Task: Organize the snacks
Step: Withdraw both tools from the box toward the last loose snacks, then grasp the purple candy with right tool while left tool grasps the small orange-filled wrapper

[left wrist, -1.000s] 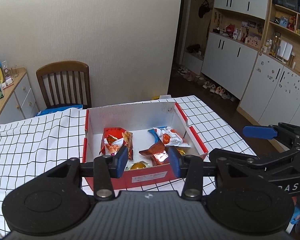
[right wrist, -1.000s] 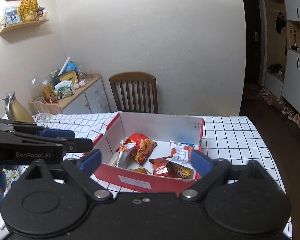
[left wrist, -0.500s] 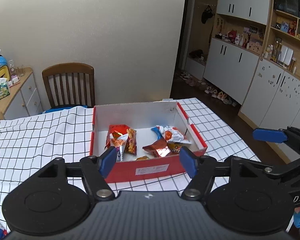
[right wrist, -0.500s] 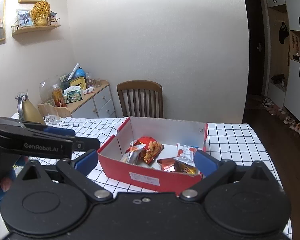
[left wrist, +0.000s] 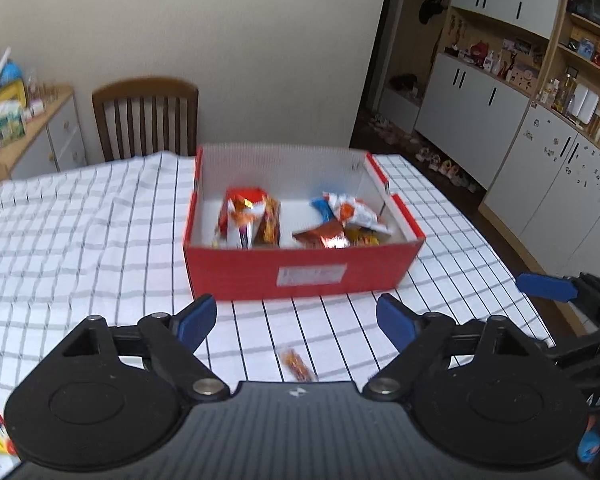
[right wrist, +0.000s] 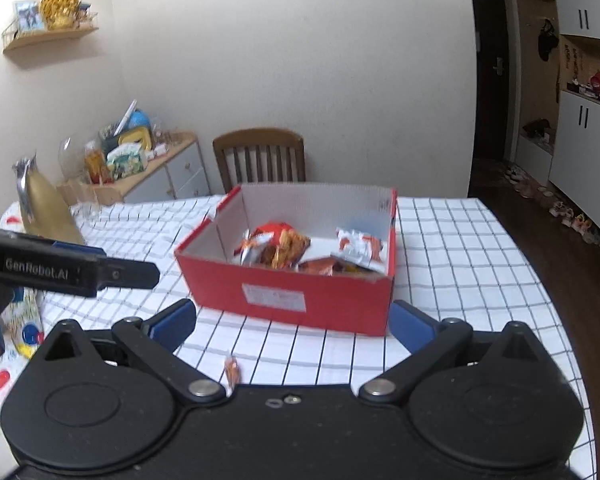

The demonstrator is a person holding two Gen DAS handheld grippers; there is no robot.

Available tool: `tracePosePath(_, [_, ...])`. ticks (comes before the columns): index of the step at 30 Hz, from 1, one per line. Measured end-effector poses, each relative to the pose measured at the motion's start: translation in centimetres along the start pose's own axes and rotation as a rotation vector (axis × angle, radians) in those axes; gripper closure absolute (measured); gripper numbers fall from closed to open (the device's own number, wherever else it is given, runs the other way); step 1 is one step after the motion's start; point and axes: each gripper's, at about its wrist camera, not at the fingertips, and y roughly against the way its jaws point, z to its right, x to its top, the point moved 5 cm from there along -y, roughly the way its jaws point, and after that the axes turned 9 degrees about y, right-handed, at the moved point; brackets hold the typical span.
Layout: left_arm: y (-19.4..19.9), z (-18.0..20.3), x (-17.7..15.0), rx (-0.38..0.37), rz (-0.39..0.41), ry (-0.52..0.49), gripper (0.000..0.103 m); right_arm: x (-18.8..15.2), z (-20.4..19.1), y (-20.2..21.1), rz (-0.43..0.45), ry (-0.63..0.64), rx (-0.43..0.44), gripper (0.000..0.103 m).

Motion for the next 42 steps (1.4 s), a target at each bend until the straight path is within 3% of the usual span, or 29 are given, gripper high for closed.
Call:
tracePosePath(3, [-0.8, -0.5, -0.9, 0.018, -0.027, 0.027, 0.002, -1.4, -0.7, -0.3, -0.026, 0.006, 0.007, 0.0])
tracePosePath(9, [-2.7, -1.8, -2.5, 0.034, -0.086, 0.101, 0.001, -4.4, -1.8, -1.5, -0.104, -0.006, 0.028, 0.0])
tracePosePath(15, [-5.1, -2.4, -4.1, 0.089, -0.143, 0.11, 0.001, -6.5, -2.3, -2.2, -0.111, 0.005, -0.019, 0.0])
tracePosePath(22, [-7.6, -2.4, -5.8, 0.125, -0.179, 0.121, 0.001, -7.6, -2.4, -3.6, -0.159, -0.013, 0.004, 0.0])
tracePosePath(33, [-11.4, -2.8, -7.0, 0.185, -0.227, 0.112, 0.001, -10.2, -1.9, -7.1, -0.279, -0.052, 0.024, 0.014])
tracePosePath(42, [-13.5, -2.9, -7.7, 0.177, -0.269, 0.163, 0.003, -11.0, -0.9, -9.4, -0.326, -0.088, 0.023, 0.031])
